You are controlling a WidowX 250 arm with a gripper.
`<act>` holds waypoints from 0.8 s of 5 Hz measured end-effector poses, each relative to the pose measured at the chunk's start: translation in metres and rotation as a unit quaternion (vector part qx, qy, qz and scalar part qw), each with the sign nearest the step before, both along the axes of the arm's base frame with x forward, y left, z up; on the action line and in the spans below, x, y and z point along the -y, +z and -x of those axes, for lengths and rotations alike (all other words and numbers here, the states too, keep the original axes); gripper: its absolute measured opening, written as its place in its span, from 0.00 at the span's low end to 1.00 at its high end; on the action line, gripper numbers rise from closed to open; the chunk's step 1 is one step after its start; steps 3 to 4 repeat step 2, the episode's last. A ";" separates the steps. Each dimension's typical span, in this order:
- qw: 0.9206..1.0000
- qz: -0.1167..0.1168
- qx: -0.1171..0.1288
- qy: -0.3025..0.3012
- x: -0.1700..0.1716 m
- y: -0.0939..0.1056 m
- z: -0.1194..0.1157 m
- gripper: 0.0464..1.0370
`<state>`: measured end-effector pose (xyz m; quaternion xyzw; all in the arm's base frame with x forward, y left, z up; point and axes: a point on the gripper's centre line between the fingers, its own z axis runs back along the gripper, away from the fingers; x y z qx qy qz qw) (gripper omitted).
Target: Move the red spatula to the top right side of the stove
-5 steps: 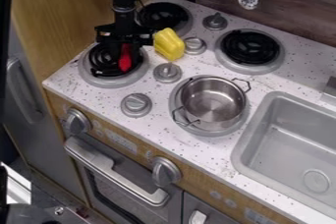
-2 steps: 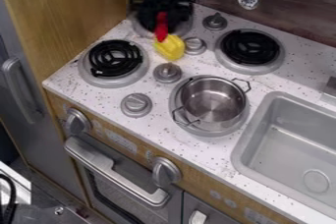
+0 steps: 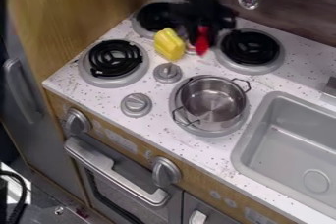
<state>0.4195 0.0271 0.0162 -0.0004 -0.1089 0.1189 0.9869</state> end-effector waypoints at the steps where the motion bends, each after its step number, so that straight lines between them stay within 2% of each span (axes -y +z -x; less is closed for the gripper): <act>1: 1.000 0.001 -0.005 -0.028 0.019 -0.014 -0.015 0.36; 2: 0.999 0.006 -0.013 -0.041 0.032 -0.028 -0.032 0.36; 4: 0.999 0.006 -0.013 -0.041 0.032 -0.028 -0.032 0.36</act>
